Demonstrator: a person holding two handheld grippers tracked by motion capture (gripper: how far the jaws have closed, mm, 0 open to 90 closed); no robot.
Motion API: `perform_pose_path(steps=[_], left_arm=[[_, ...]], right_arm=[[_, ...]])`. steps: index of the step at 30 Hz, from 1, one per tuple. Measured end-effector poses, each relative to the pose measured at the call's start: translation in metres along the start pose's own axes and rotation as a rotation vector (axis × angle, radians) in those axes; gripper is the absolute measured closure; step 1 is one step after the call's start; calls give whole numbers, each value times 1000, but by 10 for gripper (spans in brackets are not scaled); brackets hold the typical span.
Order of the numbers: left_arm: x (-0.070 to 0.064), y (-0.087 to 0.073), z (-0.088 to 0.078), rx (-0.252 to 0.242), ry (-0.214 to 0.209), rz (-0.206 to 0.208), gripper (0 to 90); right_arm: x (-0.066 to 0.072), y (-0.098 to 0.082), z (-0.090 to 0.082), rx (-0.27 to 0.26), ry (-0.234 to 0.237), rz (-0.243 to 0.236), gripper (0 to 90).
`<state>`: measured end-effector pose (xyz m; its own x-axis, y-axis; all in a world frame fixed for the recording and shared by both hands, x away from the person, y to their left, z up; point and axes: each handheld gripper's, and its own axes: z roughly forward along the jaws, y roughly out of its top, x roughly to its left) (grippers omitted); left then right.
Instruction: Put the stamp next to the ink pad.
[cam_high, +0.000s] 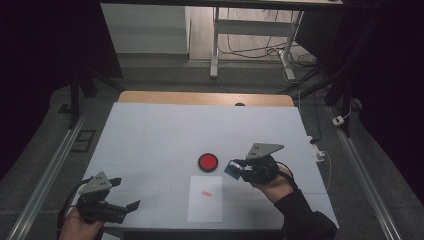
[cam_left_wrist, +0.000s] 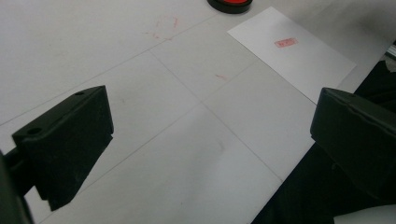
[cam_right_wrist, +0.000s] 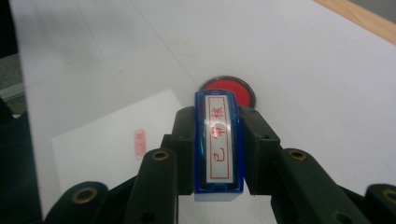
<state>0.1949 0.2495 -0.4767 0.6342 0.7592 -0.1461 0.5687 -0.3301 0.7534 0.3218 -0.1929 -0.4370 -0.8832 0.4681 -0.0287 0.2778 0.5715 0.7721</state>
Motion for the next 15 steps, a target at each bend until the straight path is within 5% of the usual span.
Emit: perform_pose_path(steps=[15], left_arm=[[-1, 1, 3, 43, 3, 5, 0]], right_arm=[[-31, -18, -1, 39, -114, 70, 691]])
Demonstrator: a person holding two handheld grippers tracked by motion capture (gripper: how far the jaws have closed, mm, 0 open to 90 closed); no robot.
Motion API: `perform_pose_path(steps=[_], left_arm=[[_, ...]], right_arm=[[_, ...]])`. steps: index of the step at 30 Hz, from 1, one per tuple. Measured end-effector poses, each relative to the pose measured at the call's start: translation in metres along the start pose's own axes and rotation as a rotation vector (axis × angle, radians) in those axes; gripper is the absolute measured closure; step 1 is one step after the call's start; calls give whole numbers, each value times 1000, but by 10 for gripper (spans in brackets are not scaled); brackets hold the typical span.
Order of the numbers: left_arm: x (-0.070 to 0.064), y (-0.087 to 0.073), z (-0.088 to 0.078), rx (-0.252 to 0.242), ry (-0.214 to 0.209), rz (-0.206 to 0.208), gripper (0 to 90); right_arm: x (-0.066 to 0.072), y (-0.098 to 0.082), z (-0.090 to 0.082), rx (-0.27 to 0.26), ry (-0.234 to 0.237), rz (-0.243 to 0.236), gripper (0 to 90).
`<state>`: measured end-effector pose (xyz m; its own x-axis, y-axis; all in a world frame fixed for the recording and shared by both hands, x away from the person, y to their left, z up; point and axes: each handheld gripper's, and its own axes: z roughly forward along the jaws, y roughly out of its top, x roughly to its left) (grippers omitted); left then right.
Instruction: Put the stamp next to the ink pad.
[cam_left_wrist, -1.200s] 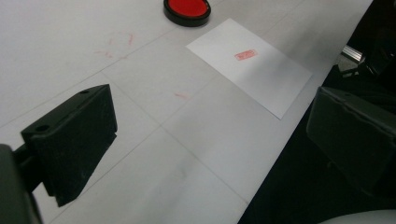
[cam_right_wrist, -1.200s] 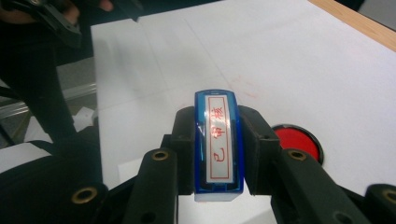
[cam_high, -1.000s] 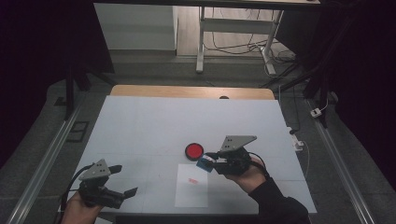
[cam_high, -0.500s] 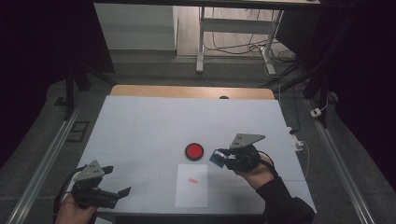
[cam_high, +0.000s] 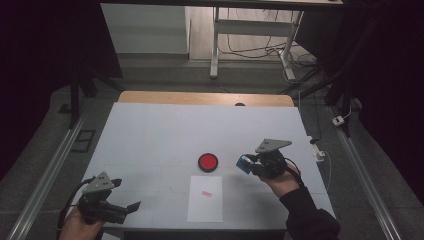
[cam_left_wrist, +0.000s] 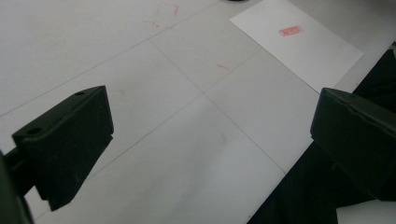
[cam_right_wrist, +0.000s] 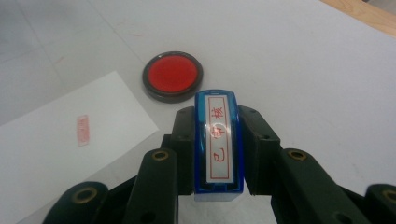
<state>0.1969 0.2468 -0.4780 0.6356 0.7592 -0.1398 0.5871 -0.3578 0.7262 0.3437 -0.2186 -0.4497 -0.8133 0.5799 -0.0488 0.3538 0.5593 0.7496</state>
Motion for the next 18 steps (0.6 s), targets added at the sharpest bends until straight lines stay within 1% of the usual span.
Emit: perform_pose_path(steps=[7, 12, 18], left_arm=[[1, 0, 0, 3, -15, -3, 11], [1, 0, 0, 1, -17, -5, 12], [2, 0, 0, 1, -24, -2, 11]], right_arm=[[-7, -4, 6, 16, -24, 6, 689], [-14, -8, 11, 34, -53, 11, 689], [-22, -13, 18, 48, -63, 19, 688]])
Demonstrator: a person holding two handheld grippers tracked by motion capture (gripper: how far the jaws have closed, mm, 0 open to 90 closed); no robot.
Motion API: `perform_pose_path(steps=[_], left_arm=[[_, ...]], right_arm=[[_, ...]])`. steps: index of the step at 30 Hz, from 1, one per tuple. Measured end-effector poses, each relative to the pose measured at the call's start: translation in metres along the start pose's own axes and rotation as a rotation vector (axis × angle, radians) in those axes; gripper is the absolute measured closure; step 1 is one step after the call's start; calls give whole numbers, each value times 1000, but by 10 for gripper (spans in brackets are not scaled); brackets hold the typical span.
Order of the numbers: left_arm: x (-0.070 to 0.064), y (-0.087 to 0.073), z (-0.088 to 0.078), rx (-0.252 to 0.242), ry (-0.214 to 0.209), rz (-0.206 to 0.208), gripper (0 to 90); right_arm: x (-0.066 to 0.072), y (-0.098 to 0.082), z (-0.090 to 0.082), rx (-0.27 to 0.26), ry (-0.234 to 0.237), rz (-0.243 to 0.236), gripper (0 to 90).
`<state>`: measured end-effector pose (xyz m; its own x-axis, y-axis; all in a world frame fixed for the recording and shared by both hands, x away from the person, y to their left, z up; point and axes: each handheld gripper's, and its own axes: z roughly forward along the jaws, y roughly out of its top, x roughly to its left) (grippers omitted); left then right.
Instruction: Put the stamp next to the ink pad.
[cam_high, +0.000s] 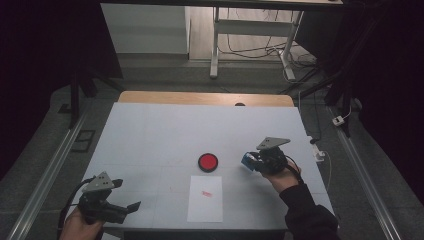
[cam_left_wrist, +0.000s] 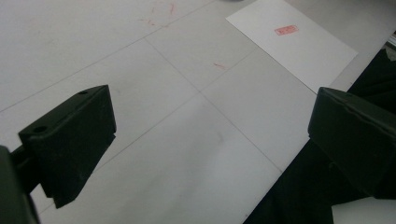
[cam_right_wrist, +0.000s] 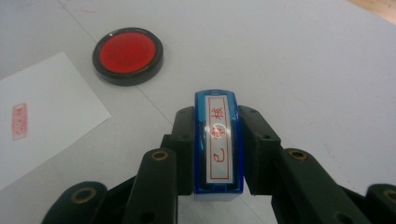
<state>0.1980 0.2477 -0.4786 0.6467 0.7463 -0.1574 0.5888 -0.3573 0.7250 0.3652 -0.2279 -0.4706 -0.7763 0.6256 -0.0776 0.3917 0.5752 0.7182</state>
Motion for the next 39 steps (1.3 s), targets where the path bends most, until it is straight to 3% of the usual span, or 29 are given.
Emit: perform_pose_path(steps=[11, 19, 27, 34, 39], left_arm=[[0, 0, 0, 3, -2, 2, 11], [0, 0, 1, 8, -2, 7, 12], [0, 0, 1, 7, -3, 2, 13], [0, 0, 0, 4, -4, -1, 13], [0, 0, 0, 3, -3, -3, 13]], right_arm=[[-5, -7, 11, 45, 0, 6, 687], [-3, -8, 17, 69, 1, -14, 676], [-4, -7, 13, 55, -8, 17, 586], [0, -4, 5, 33, -50, 29, 404], [4, -4, -1, 26, -39, 67, 313]])
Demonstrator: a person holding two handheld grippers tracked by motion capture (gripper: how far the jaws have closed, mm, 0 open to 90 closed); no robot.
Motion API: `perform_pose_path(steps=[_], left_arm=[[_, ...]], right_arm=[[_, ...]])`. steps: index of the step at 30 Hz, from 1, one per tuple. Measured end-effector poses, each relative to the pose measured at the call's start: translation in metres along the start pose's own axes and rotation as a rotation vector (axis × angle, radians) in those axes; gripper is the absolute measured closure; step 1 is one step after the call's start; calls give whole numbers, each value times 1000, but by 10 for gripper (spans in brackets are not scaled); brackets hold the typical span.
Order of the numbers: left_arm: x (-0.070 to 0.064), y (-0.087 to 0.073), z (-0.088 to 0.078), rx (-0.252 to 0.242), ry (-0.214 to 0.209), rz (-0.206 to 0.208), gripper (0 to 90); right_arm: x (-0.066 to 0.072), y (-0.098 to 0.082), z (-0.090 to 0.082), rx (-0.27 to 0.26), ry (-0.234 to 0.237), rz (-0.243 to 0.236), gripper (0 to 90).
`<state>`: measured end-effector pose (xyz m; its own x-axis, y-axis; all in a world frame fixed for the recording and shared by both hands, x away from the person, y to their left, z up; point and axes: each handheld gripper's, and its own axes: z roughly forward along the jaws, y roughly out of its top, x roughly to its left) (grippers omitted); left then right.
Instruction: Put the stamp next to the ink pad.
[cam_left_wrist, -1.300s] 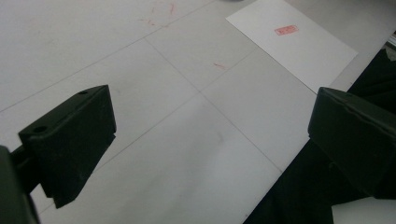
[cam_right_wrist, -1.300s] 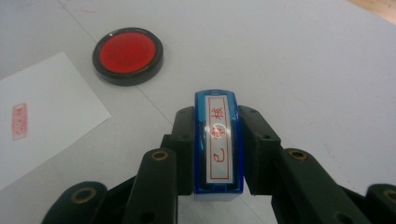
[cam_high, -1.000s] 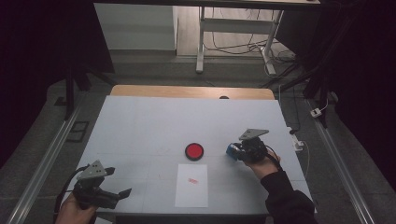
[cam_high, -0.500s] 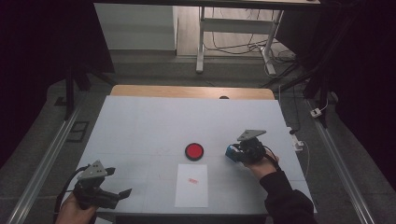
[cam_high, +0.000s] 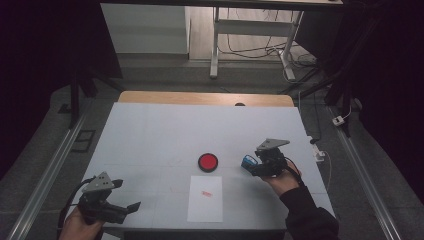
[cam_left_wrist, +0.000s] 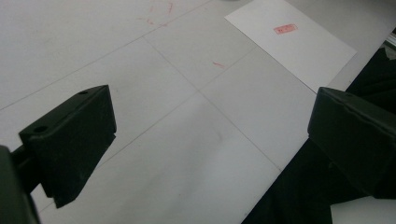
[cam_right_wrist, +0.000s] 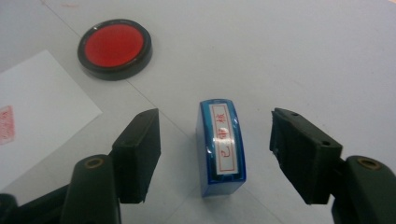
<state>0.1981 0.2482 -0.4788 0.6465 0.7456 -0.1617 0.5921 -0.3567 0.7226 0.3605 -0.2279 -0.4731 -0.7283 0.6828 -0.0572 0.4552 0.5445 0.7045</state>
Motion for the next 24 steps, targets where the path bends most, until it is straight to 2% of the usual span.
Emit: perform_pose_path(steps=[8, 14, 17, 21, 24], left_arm=[[0, -1, -1, -9, -3, -6, 12], [0, 0, 0, -3, 2, -2, 12], [0, 0, 0, -2, 3, -3, 12], [0, 0, 0, -2, 4, -6, 12], [0, 0, 0, -2, 5, -8, 12]], right_arm=[[8, 1, -13, -42, 18, 49, 198], [17, 0, -24, -65, 22, 44, 140], [20, -1, -28, -62, 36, 52, 102], [24, -4, -35, -66, 28, 59, 66], [25, -7, -40, -83, 38, 70, 37]])
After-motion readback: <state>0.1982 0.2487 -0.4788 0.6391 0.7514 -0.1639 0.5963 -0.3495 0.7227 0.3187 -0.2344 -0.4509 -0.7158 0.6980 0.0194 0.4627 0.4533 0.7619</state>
